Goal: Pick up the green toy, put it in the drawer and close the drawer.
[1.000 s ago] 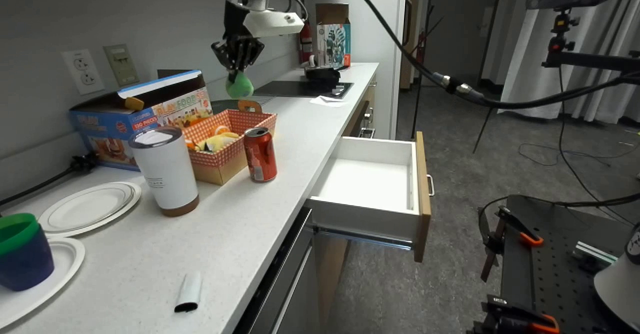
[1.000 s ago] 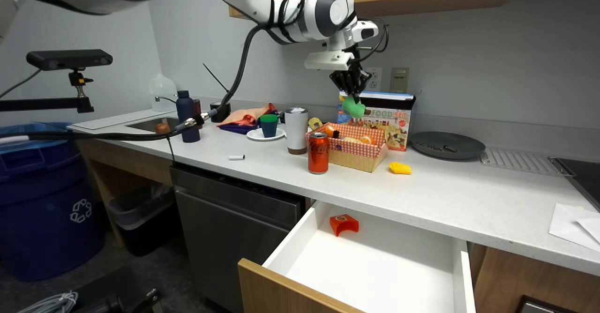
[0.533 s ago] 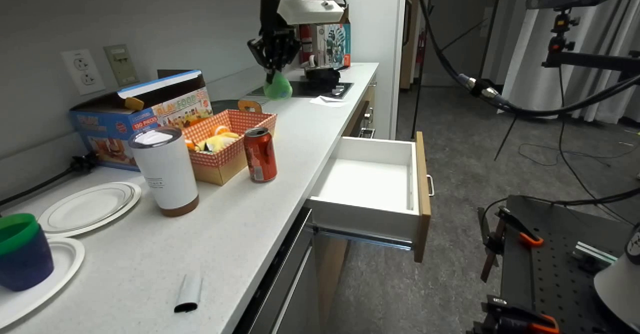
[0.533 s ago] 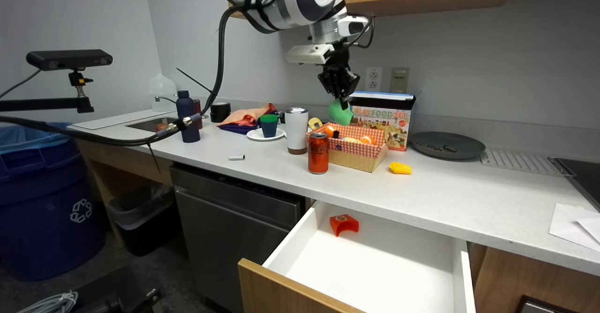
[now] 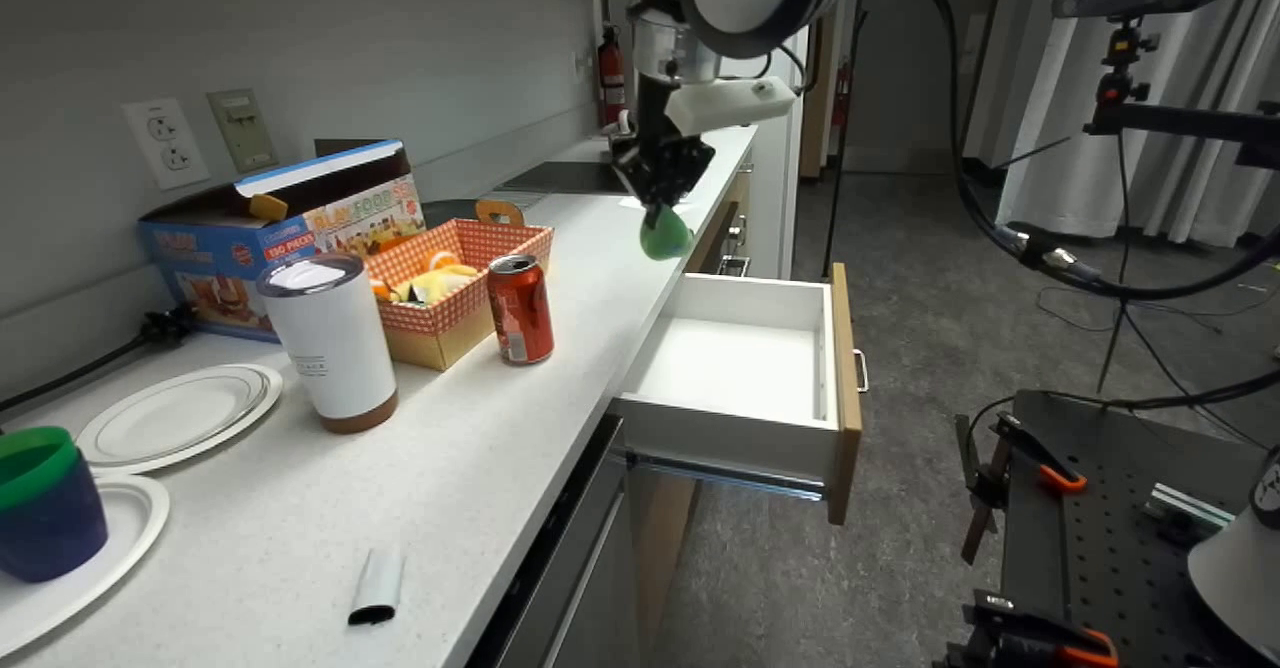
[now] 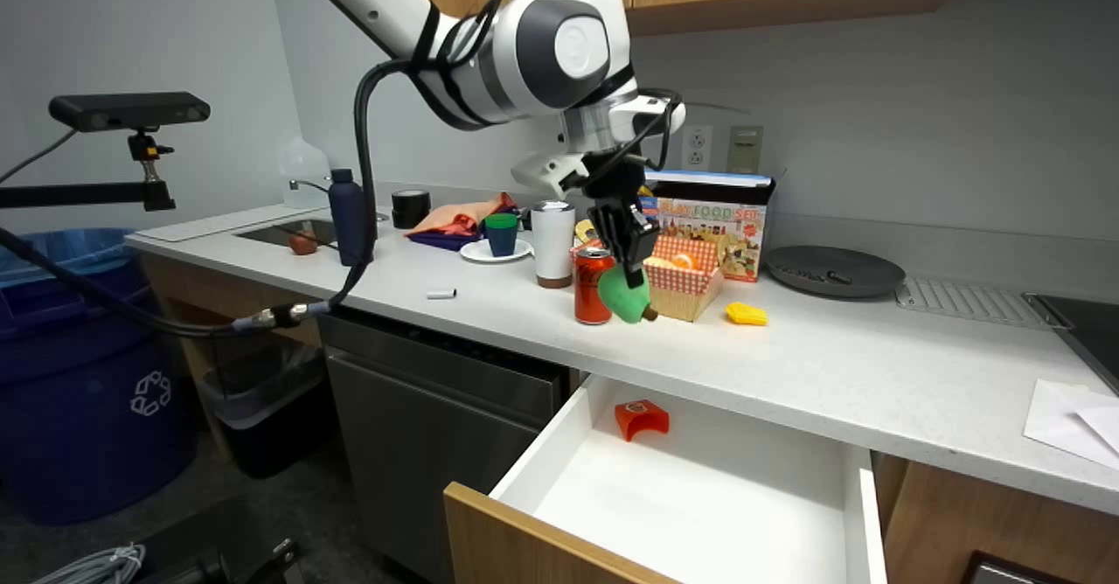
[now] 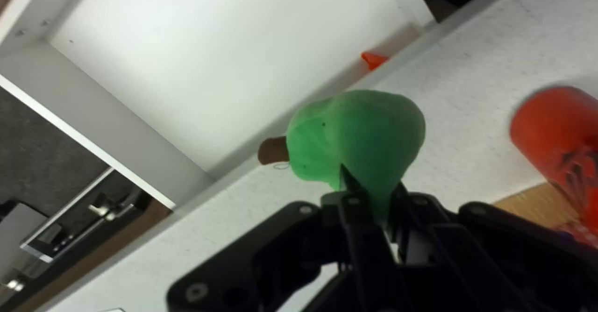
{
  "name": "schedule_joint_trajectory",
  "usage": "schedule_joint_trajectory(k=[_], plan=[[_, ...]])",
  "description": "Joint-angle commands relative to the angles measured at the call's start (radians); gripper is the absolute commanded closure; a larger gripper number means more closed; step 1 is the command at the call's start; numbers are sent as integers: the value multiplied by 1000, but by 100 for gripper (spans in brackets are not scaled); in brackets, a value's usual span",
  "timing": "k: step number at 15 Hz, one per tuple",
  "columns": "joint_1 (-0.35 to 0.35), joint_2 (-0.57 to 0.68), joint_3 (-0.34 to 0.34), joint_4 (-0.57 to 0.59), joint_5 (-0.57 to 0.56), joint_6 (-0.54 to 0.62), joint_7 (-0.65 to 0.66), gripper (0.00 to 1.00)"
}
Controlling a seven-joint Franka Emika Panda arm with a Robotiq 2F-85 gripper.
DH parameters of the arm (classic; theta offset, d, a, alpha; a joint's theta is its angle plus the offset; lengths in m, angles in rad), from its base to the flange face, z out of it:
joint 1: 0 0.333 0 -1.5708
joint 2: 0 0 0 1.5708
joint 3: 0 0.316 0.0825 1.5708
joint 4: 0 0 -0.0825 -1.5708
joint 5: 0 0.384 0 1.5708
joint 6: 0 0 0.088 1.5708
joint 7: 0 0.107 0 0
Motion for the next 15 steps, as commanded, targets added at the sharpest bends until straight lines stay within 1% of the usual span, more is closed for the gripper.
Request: schedule_joint_trajectory(k=[1,3,5,7,8,9,10,11,15], plan=[[-49,-141,-27,-255,-141,111,117,97],[-86,-171,-37,-331,-232,134,194,97],[-123,-198,-33,-382,-328,134,271,97],[-153,-210,-21,-409,-374,130,322,97],[-160,-213,-14,-413,-387,126,342,62],[-166,-216,-10,-418,-391,133,360,60],[-170,-216,-4,-418,-400,142,379,54],[-174,-218,2,-414,-416,145,402,45],[-179,-240,23,-407,-491,157,466,16]])
